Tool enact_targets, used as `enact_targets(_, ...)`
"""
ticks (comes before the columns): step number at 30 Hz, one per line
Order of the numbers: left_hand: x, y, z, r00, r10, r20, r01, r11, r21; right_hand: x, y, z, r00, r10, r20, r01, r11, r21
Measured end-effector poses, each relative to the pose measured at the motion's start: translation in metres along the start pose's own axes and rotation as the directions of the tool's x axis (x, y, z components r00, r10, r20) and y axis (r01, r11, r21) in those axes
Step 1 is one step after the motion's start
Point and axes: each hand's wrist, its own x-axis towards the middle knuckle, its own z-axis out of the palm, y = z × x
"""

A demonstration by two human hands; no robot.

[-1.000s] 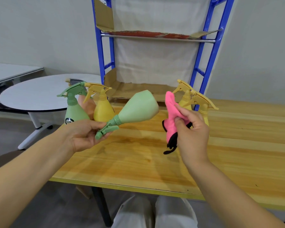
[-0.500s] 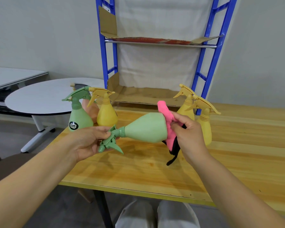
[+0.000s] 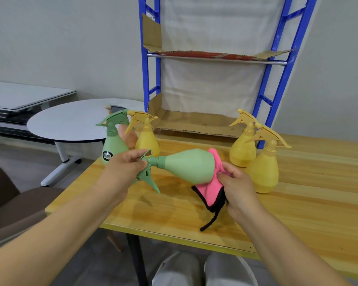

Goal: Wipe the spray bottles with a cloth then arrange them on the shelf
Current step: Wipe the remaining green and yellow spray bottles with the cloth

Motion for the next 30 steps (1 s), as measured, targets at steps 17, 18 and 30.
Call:
enact_targets(17, 0.019, 0.059, -0.044, 0.811, 0.579, 0.082, -0.330, 0.337, 0.882, -0.010, -0.003, 0.024, 0.969, -0.196, 0.150, 0.224, 0.953, -0.206)
enact_targets(18, 0.023, 0.059, -0.044, 0.813, 0.575, 0.098, -0.331, 0.317, 0.889, -0.009, -0.001, 0.024, 0.968, -0.198, 0.153, 0.227, 0.951, -0.211)
enact_targets(30, 0.047, 0.043, -0.043, 0.735, 0.650, 0.192, -0.343, 0.112, 0.933, 0.000, 0.009, 0.015, 0.920, -0.311, 0.239, 0.382, 0.849, -0.366)
